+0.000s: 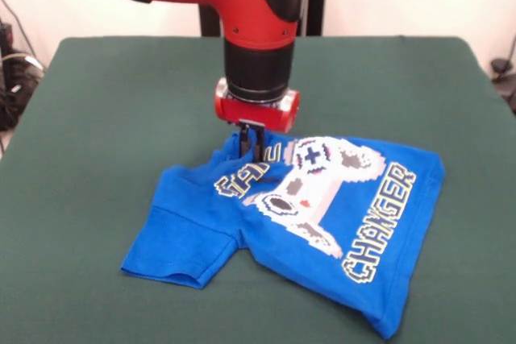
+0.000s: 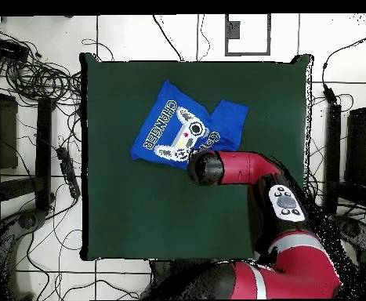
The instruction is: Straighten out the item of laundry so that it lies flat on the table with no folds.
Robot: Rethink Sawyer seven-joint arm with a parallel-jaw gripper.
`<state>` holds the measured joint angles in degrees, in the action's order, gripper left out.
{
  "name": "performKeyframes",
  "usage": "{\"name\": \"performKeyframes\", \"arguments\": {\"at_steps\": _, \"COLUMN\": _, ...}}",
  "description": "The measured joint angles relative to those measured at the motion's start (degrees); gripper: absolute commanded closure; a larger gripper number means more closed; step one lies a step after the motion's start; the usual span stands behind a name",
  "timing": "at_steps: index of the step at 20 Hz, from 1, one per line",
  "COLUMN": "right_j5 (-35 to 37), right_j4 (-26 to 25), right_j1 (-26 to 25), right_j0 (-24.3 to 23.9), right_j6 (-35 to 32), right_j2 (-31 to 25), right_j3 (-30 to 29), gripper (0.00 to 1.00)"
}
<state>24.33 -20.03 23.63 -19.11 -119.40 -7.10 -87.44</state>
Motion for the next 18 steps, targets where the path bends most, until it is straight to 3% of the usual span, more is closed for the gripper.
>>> {"name": "performKeyframes", "arguments": {"at_steps": 13, "right_j5": 2.76, "right_j4": 1.56, "right_j1": -1.31, "right_j0": 0.03, "right_j6": 0.0, "right_j2": -0.41, "right_j3": 4.67, "gripper": 1.0}}
{"name": "performKeyframes", "arguments": {"at_steps": 18, "right_j5": 7.71, "right_j4": 2.02, "right_j1": -1.31, "right_j0": 0.7, "right_j6": 0.0, "right_j2": -0.41, "right_j3": 7.09, "gripper": 1.0}}
